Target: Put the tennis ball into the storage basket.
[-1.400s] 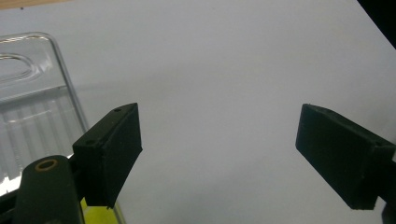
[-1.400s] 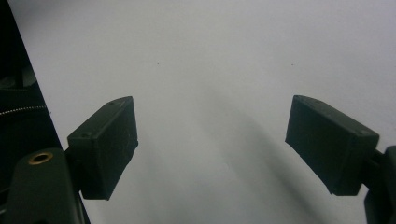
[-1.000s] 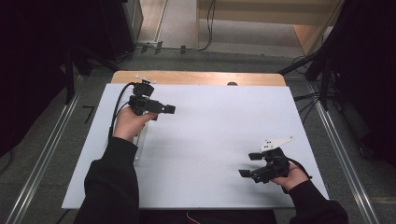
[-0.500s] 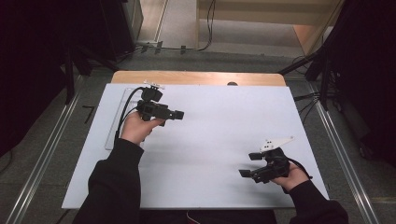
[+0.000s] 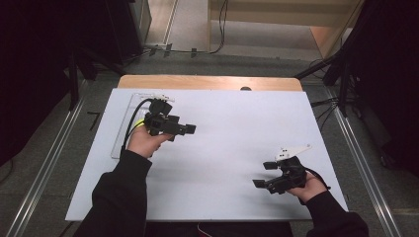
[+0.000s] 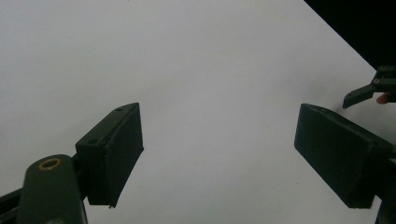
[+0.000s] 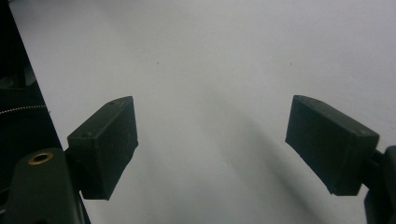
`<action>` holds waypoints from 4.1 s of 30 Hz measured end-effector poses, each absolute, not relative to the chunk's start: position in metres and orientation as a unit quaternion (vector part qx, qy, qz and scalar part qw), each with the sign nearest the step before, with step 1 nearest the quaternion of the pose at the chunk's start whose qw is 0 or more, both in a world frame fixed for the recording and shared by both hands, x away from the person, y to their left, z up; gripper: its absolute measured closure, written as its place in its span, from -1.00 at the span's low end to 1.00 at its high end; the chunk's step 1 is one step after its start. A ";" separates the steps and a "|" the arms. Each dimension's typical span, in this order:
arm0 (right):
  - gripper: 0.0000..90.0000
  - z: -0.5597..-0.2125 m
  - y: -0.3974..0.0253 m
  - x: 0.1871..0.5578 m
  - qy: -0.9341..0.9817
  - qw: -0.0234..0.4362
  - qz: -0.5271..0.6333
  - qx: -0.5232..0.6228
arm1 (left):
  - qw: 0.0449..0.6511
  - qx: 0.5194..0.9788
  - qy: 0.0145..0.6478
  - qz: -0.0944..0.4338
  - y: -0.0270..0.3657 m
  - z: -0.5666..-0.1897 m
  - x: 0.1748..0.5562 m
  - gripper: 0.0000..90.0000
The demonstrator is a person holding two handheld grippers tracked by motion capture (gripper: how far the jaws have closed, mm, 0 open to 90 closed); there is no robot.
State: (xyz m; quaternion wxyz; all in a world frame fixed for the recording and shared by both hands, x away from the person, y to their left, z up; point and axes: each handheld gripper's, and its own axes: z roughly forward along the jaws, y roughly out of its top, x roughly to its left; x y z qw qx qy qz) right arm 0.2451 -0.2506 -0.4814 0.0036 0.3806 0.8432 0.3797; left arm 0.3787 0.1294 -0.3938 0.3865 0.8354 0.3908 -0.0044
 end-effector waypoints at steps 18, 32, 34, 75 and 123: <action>-0.67 -0.481 -0.251 0.245 0.843 0.005 0.379 0.381 | 0.359 0.850 0.385 0.004 0.136 -0.410 0.358 -0.65; -0.67 -0.481 -0.251 0.245 0.844 0.005 0.378 0.381 | 0.368 0.850 0.378 0.007 0.144 -0.420 0.343 -0.65; -0.67 -0.481 -0.251 0.245 0.844 0.005 0.378 0.381 | 0.369 0.851 0.374 0.008 0.145 -0.421 0.340 -0.65; -0.67 -0.482 -0.251 0.245 0.845 0.007 0.375 0.381 | 0.377 0.859 0.348 0.004 0.166 -0.445 0.295 -0.65; -0.67 -0.483 -0.251 0.245 0.846 0.008 0.373 0.381 | 0.355 0.874 0.333 0.001 0.197 -0.459 0.277 -0.65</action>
